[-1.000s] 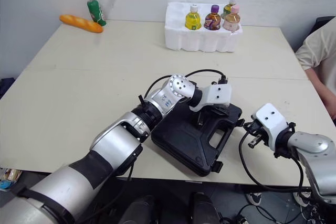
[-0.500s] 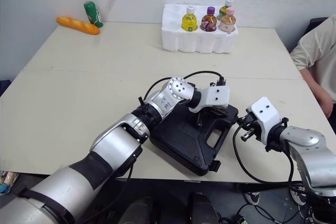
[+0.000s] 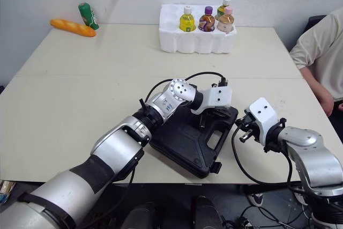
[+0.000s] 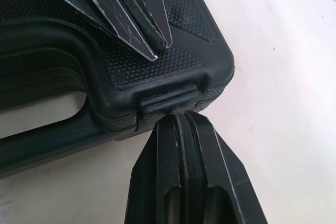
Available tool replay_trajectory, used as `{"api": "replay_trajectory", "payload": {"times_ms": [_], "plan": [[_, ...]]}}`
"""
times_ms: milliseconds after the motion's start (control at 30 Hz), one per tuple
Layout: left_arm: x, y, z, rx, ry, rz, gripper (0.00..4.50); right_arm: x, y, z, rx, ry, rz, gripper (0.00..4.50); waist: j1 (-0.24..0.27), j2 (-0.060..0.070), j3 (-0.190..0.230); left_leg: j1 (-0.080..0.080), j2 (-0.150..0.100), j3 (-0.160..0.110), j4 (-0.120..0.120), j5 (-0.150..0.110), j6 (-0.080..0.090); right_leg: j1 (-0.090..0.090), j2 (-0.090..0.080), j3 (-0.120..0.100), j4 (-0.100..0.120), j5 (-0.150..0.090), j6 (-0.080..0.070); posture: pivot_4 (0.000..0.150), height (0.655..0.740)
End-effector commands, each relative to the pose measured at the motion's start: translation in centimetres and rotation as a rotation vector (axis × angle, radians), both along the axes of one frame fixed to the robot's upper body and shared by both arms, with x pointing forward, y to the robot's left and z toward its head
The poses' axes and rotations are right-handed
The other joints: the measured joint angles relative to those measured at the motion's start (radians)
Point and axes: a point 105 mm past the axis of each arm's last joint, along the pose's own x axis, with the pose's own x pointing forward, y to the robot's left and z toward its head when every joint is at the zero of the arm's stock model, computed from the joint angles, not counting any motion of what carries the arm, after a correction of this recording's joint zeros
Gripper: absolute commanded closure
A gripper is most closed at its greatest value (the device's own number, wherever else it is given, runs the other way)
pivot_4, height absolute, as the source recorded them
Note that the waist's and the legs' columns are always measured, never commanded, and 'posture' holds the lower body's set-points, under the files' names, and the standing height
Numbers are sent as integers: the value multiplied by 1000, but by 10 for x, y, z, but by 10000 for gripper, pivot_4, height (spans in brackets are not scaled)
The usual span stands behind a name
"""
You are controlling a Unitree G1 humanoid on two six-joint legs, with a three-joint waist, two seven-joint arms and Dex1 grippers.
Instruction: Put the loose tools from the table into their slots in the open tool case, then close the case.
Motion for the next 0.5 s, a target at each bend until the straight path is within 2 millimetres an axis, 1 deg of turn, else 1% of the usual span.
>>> {"api": "replay_trajectory", "payload": {"times_ms": [33,100,167,267,300,333,400,433,500], "plan": [[-4,20,-54,194,101,46,44507,-4,23,23,-13,-101,116,45000,0,0,0,0,0,0,0,0,0,0,0,0,0,0,0,1500,7367],[-2,20,-50,176,104,50,44507,-6,16,17,-40,-82,99,45000,3,0,0,0,0,0,0,0,0,0,0,0,0,0,0,1500,7367],[1,21,-39,137,113,56,44507,-11,7,18,-58,-74,85,45000,7,0,0,0,0,0,0,0,-1,0,0,0,0,0,0,1500,7367],[2,25,-9,38,155,5,44507,-24,-5,24,-78,-68,63,45000,9,1,0,-2,0,0,-1,0,-1,-2,0,0,-1,0,0,1500,7367],[-5,29,8,-13,171,-79,44507,-34,-12,24,-87,-52,56,45000,11,2,1,-2,0,0,-1,0,-1,-2,0,0,-1,0,0,1500,7367],[-11,33,19,-42,177,-141,44507,-42,-16,24,-94,-40,54,45000,12,5,2,-3,0,0,-1,0,-1,-3,0,-1,-1,0,0,1500,7367],[-26,43,35,-81,160,-262,44507,-57,-20,22,-108,-12,60,45000,12,9,4,-3,0,0,-1,3,-7,-3,0,-1,-1,0,0,1500,7367],[-34,49,39,-86,164,-312,44507,-66,-19,20,-108,6,70,45000,13,10,5,-4,0,0,-1,4,-8,-3,0,-1,-1,0,0,1500,7367],[-61,67,40,-58,231,-428,44507,-96,-4,7,-72,91,134,45000,19,14,7,-5,0,0,-1,4,-8,-3,0,-1,-1,0,0,1500,7367]]}}
